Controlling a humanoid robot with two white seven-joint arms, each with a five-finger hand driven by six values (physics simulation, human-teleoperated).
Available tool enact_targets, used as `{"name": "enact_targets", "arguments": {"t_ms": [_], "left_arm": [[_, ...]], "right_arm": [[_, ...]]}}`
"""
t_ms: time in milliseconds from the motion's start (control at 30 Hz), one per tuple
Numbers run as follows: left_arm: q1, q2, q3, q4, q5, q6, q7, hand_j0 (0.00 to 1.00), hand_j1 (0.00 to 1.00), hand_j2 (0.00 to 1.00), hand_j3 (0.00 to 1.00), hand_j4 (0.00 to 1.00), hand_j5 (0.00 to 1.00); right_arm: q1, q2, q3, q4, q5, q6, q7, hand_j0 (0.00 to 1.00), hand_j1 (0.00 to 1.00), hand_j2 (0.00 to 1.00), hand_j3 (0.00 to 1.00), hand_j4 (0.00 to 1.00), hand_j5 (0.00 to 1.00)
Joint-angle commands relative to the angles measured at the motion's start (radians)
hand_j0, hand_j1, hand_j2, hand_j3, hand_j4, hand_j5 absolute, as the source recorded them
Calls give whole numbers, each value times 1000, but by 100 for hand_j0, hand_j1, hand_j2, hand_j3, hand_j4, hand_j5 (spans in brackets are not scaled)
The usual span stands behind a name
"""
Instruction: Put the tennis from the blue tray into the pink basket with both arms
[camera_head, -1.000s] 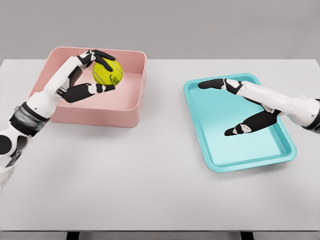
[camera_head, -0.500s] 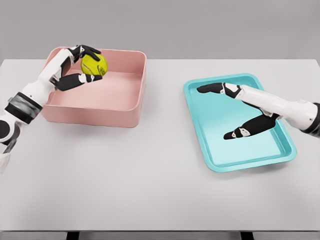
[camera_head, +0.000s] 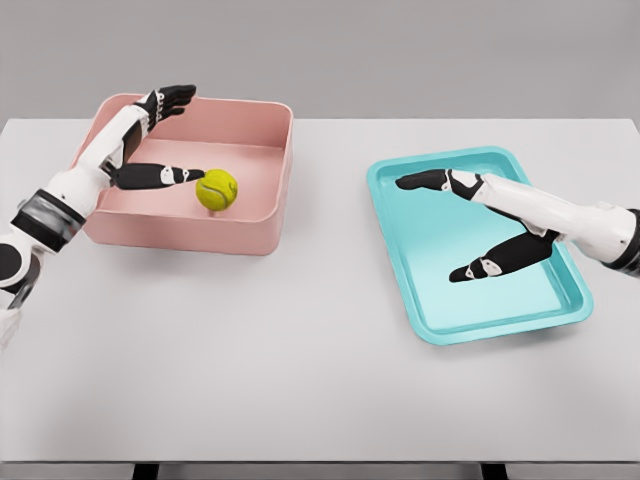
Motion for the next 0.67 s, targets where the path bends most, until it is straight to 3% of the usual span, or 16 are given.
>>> {"name": "enact_targets", "arguments": {"t_ms": [0,67,133,333,467,633], "left_arm": [[0,11,-5,-32,2,-95,-2,99,99,99,99,99,99],[21,55,-11,-83,-1,-216,-11,99,99,99,99,99,99],[81,141,-12,-152,-4,-324,-11,99,99,99,99,99,99],[163,359,-17,-226,-48,-324,-16,100,100,100,100,100,100],[193,374,-12,-224,-113,-324,-16,100,100,100,100,100,100],[201,396,-6,-223,-119,-324,-14,100,100,100,100,100,100]], "right_arm": [[0,-14,-2,0,-8,3,0,100,100,100,100,100,100],[2,-28,-2,0,-6,-3,0,100,100,100,100,100,100],[2,-33,-2,0,-8,-3,0,100,100,100,100,100,100],[14,-25,0,0,-8,-3,0,100,100,100,100,100,100],[14,-30,-2,0,-8,-3,0,100,100,100,100,100,100],[14,-30,-2,0,-8,-3,0,100,100,100,100,100,100]]}}
